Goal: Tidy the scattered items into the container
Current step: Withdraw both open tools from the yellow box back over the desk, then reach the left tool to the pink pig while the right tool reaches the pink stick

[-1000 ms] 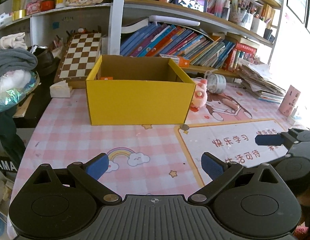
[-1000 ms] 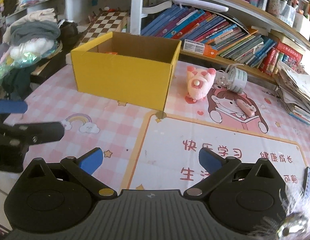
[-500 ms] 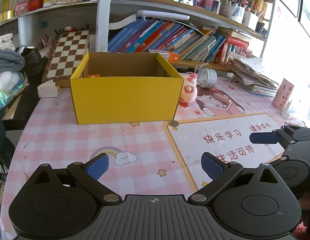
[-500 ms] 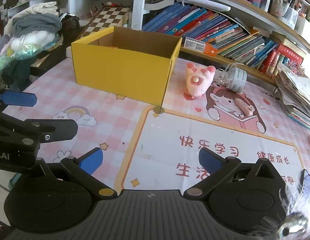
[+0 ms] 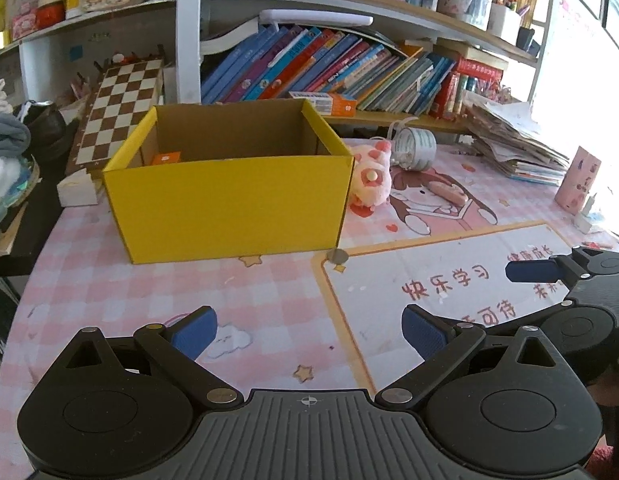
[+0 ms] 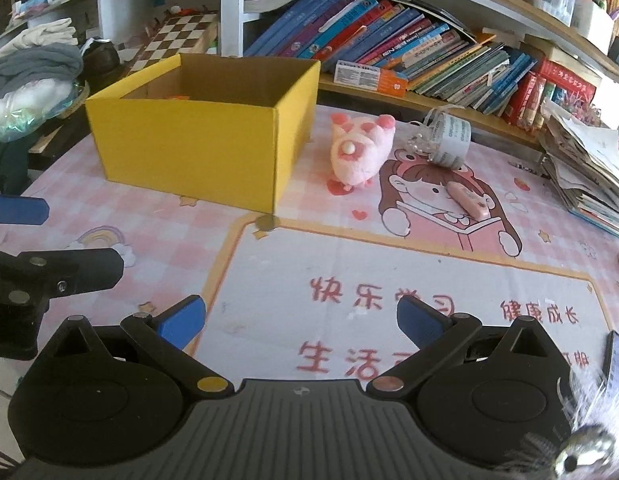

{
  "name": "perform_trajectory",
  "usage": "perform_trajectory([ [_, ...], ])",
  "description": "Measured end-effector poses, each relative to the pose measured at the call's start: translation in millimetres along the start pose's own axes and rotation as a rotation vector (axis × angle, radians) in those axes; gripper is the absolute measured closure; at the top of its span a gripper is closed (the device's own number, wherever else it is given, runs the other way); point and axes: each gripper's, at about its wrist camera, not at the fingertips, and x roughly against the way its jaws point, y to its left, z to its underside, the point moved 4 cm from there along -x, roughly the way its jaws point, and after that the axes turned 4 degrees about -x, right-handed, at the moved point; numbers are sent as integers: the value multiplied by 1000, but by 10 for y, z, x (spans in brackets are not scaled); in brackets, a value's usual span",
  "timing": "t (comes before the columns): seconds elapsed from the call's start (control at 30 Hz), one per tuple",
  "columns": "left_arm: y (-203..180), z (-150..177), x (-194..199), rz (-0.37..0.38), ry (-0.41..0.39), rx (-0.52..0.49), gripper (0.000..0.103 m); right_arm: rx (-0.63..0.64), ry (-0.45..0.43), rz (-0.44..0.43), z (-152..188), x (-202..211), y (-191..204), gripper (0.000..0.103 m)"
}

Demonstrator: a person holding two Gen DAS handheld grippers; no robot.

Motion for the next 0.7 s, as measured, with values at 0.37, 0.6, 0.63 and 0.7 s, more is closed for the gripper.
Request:
perform_trajectory([
  [0.37,-457,-303,-413,-34,16,30,3,33,11,-37,-262,-279,-655,0],
  [0.6,-780,-469,-635,-22,13,29,3,27,17,-50,-366,-435,-1092,0],
  [0.63,-824,-495,-668,-26,13,28,3,26,16,-50,-378,-448,-1151,0],
  [0.7,-906,-546,-725,-33,11,22,3,22,10,-48,-398,-468,-1268,0],
])
